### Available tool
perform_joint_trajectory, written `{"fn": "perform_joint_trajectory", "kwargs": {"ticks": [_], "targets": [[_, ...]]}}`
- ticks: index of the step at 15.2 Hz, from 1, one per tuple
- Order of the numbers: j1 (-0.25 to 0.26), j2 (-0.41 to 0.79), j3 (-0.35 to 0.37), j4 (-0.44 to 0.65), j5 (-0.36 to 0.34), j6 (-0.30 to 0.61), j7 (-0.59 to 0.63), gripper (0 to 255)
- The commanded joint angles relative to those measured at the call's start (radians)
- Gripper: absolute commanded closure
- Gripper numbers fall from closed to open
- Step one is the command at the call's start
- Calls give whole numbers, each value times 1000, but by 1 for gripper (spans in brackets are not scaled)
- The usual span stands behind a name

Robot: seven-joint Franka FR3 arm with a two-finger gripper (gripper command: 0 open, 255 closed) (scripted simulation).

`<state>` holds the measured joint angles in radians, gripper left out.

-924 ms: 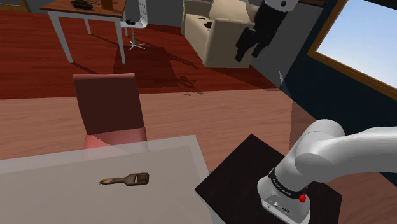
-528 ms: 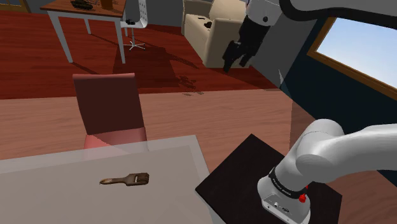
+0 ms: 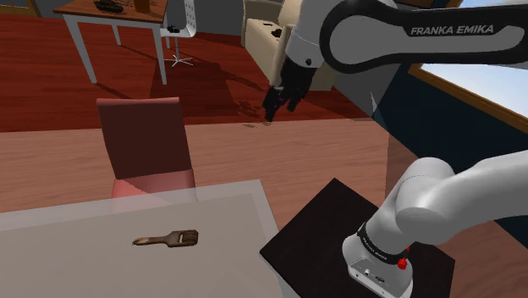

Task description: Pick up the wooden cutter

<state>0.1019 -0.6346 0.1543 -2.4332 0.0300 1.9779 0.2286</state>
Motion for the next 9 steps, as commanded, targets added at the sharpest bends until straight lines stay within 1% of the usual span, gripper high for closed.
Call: {"fn": "perform_joint_trajectory", "kwargs": {"ticks": [1, 9], "targets": [[13, 48, 26, -10, 9, 55, 15, 0], [50, 271, 122, -11, 14, 262, 69, 0]]}}
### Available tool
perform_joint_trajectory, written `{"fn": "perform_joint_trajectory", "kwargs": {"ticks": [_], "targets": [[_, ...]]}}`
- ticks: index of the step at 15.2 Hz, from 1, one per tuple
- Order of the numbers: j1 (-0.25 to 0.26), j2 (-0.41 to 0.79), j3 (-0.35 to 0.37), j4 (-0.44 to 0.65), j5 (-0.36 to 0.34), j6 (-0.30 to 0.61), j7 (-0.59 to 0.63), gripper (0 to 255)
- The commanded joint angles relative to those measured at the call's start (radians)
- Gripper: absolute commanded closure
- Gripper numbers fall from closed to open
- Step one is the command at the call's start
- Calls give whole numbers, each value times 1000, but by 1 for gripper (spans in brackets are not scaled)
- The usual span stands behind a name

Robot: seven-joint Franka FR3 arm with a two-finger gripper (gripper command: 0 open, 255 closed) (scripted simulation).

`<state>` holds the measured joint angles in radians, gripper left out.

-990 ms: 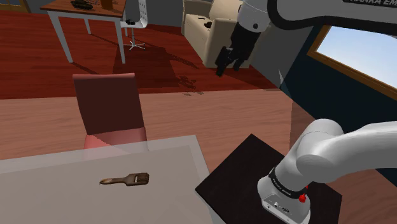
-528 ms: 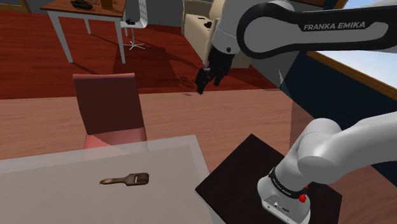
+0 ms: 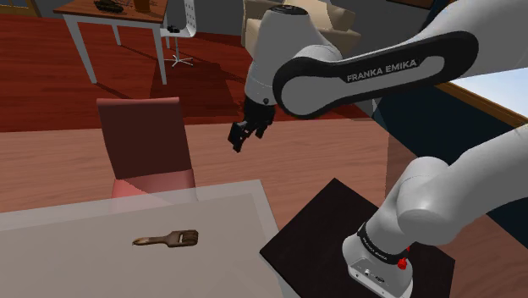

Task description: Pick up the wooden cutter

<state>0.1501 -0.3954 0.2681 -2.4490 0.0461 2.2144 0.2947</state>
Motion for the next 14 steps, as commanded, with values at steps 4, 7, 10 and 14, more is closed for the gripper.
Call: {"fn": "perform_joint_trajectory", "kwargs": {"ticks": [4, 7, 10, 14], "targets": [[13, 162, 58, 30, -27, 119, 41, 0], [20, 266, 91, 59, -62, 183, 80, 0], [31, 374, 119, 99, -115, 237, 127, 0], [59, 523, 136, 166, -206, 295, 201, 0]]}}
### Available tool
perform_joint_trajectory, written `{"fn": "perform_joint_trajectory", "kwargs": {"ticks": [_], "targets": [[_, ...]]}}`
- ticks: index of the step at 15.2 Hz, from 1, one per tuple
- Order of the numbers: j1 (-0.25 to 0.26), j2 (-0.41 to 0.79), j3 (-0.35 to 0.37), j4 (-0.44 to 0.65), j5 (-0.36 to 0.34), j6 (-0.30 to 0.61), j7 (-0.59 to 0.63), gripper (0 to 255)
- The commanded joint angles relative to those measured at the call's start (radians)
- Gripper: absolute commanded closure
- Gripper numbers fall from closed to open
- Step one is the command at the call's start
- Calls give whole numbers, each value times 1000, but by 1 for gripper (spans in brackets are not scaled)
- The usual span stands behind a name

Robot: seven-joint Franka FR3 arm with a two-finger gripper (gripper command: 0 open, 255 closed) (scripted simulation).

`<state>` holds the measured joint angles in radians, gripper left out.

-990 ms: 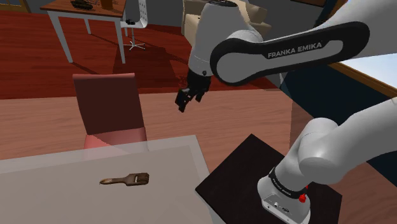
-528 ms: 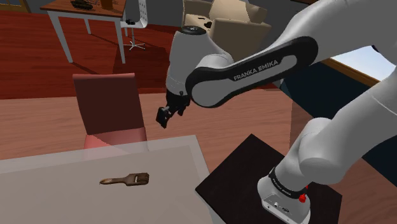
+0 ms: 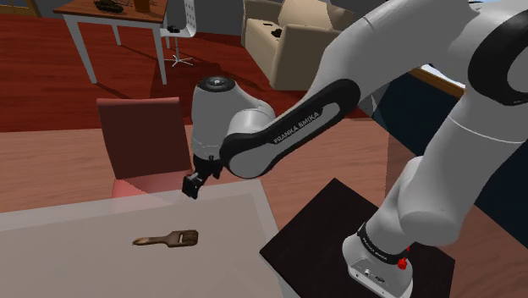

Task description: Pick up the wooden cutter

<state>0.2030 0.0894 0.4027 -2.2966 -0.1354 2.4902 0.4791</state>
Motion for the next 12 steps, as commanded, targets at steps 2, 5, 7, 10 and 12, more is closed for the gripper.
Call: {"fn": "perform_joint_trajectory", "kwargs": {"ticks": [2, 5, 7, 10, 12], "targets": [[29, 113, 1, 54, -73, 41, 53, 0], [73, 224, -11, 121, -139, 66, 101, 0], [106, 296, -22, 170, -177, 78, 127, 0], [158, 402, -41, 251, -223, 90, 156, 0], [192, 472, -53, 309, -246, 94, 169, 0]]}}
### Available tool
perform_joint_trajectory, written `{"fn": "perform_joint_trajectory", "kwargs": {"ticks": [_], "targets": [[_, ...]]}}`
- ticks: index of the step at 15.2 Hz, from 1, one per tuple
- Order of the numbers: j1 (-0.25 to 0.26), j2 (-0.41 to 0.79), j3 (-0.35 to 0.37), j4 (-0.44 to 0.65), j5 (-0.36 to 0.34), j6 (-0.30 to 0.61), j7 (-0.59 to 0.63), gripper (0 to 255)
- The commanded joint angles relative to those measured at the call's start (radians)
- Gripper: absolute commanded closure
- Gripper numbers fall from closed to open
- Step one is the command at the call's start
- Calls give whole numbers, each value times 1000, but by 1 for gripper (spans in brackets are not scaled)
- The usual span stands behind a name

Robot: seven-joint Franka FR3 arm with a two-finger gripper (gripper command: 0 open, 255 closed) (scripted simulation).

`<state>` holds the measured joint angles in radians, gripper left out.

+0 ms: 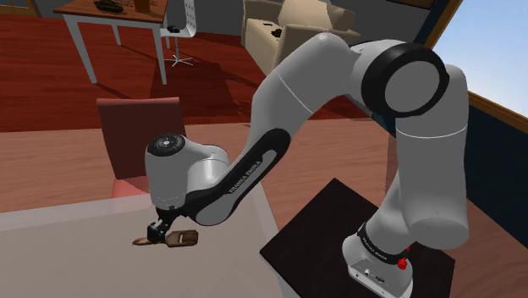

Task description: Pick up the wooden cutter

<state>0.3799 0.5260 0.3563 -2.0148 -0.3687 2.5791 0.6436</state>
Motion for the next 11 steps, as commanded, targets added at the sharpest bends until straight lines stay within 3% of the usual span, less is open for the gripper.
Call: {"fn": "perform_joint_trajectory", "kwargs": {"ticks": [1, 10, 11], "targets": [[21, 45, -8, 36, -16, 6, 6, 0], [52, 129, -50, 57, -58, 69, 37, 0], [52, 129, -49, 58, -57, 67, 37, 255]]}}
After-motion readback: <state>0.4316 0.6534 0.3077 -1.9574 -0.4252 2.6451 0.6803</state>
